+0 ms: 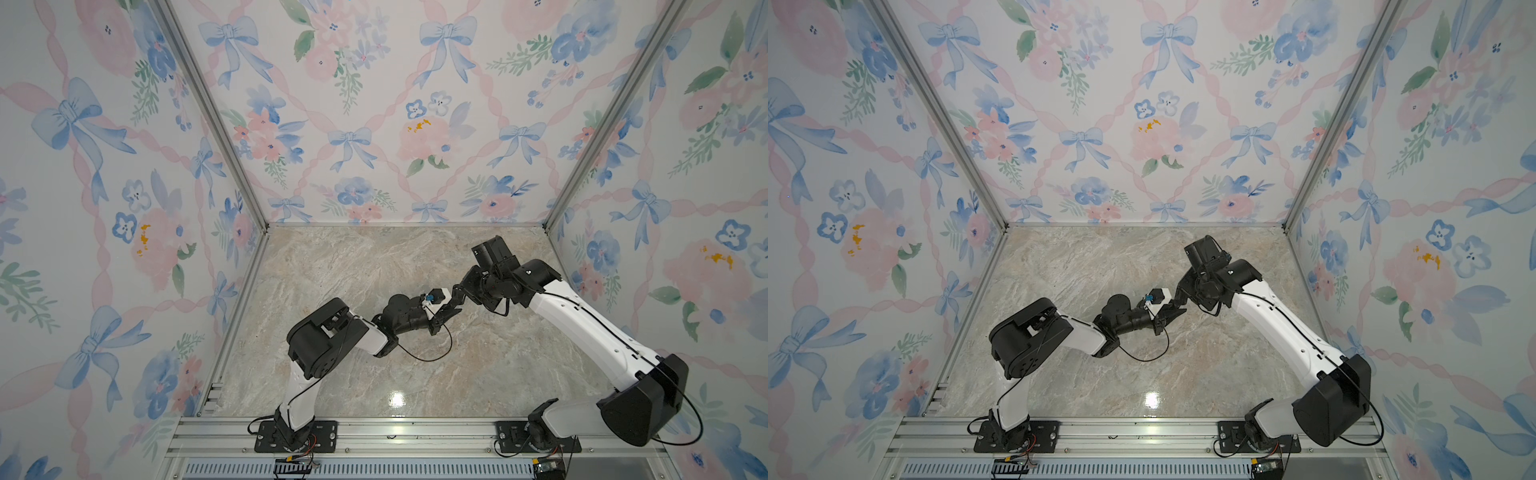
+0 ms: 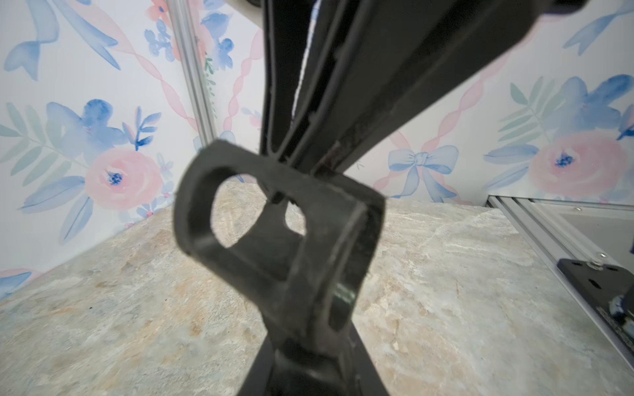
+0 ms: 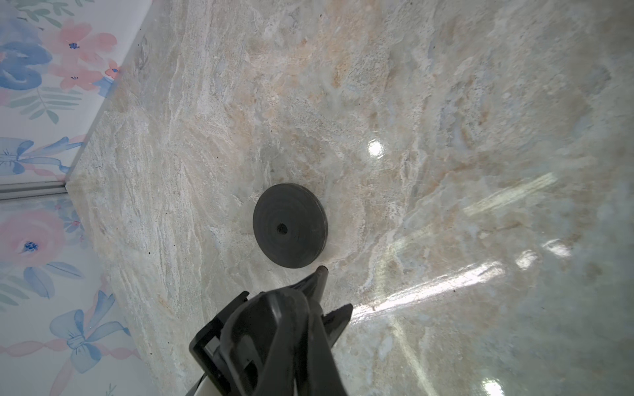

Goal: Assemble a microphone stand
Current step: Screw the microphone stand pole into the microphone stand base.

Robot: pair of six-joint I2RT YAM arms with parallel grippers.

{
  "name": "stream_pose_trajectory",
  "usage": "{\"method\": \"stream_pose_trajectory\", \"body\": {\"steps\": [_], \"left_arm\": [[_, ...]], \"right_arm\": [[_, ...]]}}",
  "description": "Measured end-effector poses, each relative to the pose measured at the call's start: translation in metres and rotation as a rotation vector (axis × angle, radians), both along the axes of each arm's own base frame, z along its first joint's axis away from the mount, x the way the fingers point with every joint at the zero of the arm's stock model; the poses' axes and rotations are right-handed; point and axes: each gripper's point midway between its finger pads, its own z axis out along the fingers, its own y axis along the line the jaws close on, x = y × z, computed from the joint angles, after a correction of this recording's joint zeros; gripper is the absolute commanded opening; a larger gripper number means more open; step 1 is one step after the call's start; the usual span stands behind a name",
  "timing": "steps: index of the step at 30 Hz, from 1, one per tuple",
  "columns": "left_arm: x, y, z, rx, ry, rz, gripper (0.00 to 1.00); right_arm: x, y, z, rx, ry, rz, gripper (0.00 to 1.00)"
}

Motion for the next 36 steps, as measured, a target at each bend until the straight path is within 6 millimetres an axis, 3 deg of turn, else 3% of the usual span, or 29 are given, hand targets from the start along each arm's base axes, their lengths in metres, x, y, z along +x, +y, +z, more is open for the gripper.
{"method": "stream_pose_trajectory", "body": {"steps": [4,8,11,14,16,17,18,21,25,31,36], "left_arm": [[0.003,0.001,0.008,-0.026,-0.005,0.007,0.11],[0.004,0.005,-0.001,-0.003,0.046,0.019,0.08],[0.004,0.013,-0.001,0.008,0.081,0.039,0.07],[0.017,0.027,0.016,-0.025,0.082,0.087,0.08],[0.026,0.037,0.03,-0.052,0.071,0.122,0.08],[0.03,0.041,0.038,-0.066,0.064,0.135,0.08],[0.032,0.044,0.045,-0.08,0.057,0.141,0.08],[0.031,0.046,0.055,-0.1,0.051,0.129,0.08],[0.029,0.047,0.055,-0.103,0.056,0.099,0.08],[0.026,0.051,0.064,-0.125,0.021,0.051,0.09],[0.013,0.051,0.077,-0.161,-0.037,-0.018,0.1]], "right_arm": [[0.003,0.005,0.014,0.006,-0.024,0.027,0.24],[0.007,0.018,0.043,0.031,-0.108,0.108,0.5],[0.005,0.018,0.062,0.021,-0.188,0.193,0.55],[0.002,0.005,0.081,-0.002,-0.293,0.263,0.57],[-0.003,-0.008,0.089,-0.028,-0.369,0.305,0.66],[-0.007,-0.011,0.091,-0.038,-0.407,0.338,0.81],[-0.01,-0.012,0.091,-0.049,-0.438,0.381,0.89],[-0.02,0.007,0.088,-0.101,-0.518,0.608,0.99],[-0.027,0.026,0.089,-0.251,-0.618,0.91,0.99],[-0.012,0.035,0.127,-0.384,-0.745,1.191,0.99],[0.0,0.049,0.11,-0.453,-0.692,1.452,0.99]]}}
